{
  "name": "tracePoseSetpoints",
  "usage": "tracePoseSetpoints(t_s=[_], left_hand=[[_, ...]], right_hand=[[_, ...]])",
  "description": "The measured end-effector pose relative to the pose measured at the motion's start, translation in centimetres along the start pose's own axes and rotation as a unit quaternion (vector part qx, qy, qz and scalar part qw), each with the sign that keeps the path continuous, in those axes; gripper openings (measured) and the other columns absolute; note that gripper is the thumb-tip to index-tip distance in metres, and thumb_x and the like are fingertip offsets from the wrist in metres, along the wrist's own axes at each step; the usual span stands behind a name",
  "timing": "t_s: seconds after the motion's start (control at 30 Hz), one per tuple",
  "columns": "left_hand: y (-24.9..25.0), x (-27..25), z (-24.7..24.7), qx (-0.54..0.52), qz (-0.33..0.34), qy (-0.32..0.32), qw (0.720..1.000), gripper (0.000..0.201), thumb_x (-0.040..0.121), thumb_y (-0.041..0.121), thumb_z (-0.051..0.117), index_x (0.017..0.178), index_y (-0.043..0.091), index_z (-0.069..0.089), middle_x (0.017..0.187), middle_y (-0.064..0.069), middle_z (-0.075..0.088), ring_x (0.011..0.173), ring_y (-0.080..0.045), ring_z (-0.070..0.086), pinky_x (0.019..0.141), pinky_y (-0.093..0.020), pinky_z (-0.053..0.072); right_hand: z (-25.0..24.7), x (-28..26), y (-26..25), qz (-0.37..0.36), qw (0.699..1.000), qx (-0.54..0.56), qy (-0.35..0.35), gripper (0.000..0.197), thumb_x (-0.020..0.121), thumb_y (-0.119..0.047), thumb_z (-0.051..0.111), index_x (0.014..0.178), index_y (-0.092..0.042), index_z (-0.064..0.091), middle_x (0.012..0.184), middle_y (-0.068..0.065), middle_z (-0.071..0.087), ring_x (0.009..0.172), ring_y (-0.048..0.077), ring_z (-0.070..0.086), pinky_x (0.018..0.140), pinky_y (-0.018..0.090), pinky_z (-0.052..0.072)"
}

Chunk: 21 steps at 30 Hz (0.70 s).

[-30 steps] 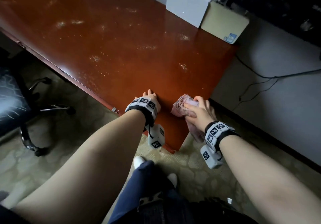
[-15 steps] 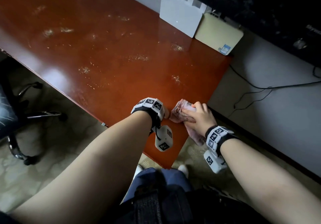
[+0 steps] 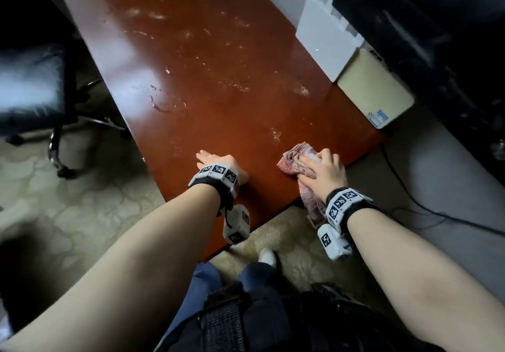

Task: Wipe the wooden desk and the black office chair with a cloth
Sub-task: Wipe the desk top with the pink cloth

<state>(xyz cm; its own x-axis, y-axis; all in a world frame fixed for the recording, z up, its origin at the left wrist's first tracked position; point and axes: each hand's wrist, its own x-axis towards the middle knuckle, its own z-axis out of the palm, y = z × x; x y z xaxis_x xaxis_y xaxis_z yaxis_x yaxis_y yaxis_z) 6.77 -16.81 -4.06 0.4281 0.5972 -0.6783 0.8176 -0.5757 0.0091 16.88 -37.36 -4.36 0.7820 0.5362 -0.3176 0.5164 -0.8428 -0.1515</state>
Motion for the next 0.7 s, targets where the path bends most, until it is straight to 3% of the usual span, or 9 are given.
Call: tracePoseSetpoints(t_s=[0.07,0.1,0.2,0.33,0.53,0.7], left_hand=[[-0.7,-1.3,0.3,-0.023,-0.006,0.027,0.999,0.074,0.09,0.03,0.052,0.148,0.001,0.018,0.157,-0.021,-0.002,0.145,-0.034,-0.002,0.118,-0.049,0.007],[-1.4,-1.7,0.7,-0.044,0.0,0.047,0.998,0.071,0.091,0.028,0.05,0.149,0.004,0.017,0.158,-0.017,-0.005,0.146,-0.031,-0.006,0.117,-0.05,0.003],[-4.4,-2.0,2.0,-0.05,0.017,0.109,0.993,0.061,0.091,0.023,0.043,0.148,0.012,0.022,0.159,-0.012,-0.002,0.146,-0.027,-0.008,0.117,-0.047,-0.003],[-7.1,-3.3,2.7,-0.023,0.025,0.131,0.991,0.059,0.094,0.016,0.035,0.149,0.012,0.018,0.16,-0.007,0.002,0.147,-0.021,-0.005,0.117,-0.043,-0.006],[-9.9,-4.4,2.6,-0.068,0.046,0.066,0.994,0.063,0.092,0.005,0.037,0.151,0.014,0.017,0.159,-0.003,0.014,0.145,-0.013,0.015,0.117,-0.031,0.002],[-11.9,-5.2,2.5,-0.207,0.036,0.078,0.974,0.062,0.09,0.001,0.038,0.149,0.017,0.025,0.148,-0.014,0.038,0.135,-0.028,0.037,0.111,-0.032,0.029]], right_hand=[[-0.2,0.5,0.5,-0.006,1.0,0.001,-0.001,0.051,0.088,-0.045,0.058,0.137,-0.037,0.044,0.125,0.007,0.037,0.112,0.025,0.035,0.091,0.037,0.036],[-0.1,0.6,0.6,-0.006,1.0,0.001,-0.001,0.052,0.088,-0.045,0.057,0.138,-0.037,0.044,0.127,0.008,0.036,0.114,0.026,0.035,0.092,0.037,0.036],[0.2,0.3,0.1,0.007,1.0,0.013,0.016,0.052,0.089,-0.045,0.057,0.138,-0.035,0.044,0.133,0.009,0.036,0.118,0.029,0.034,0.097,0.041,0.035],[0.5,-0.6,-1.4,0.0,0.999,0.009,0.039,0.05,0.089,-0.043,0.056,0.137,-0.031,0.047,0.131,0.008,0.041,0.115,0.029,0.036,0.094,0.039,0.033],[1.8,-3.5,-7.7,-0.124,0.99,-0.053,0.028,0.044,0.088,-0.039,0.053,0.131,-0.028,0.051,0.121,0.005,0.048,0.108,0.027,0.04,0.086,0.035,0.034],[3.9,-6.5,-14.5,-0.223,0.973,-0.065,0.006,0.046,0.085,-0.034,0.055,0.131,-0.032,0.05,0.119,0.002,0.05,0.106,0.028,0.042,0.087,0.038,0.033]])
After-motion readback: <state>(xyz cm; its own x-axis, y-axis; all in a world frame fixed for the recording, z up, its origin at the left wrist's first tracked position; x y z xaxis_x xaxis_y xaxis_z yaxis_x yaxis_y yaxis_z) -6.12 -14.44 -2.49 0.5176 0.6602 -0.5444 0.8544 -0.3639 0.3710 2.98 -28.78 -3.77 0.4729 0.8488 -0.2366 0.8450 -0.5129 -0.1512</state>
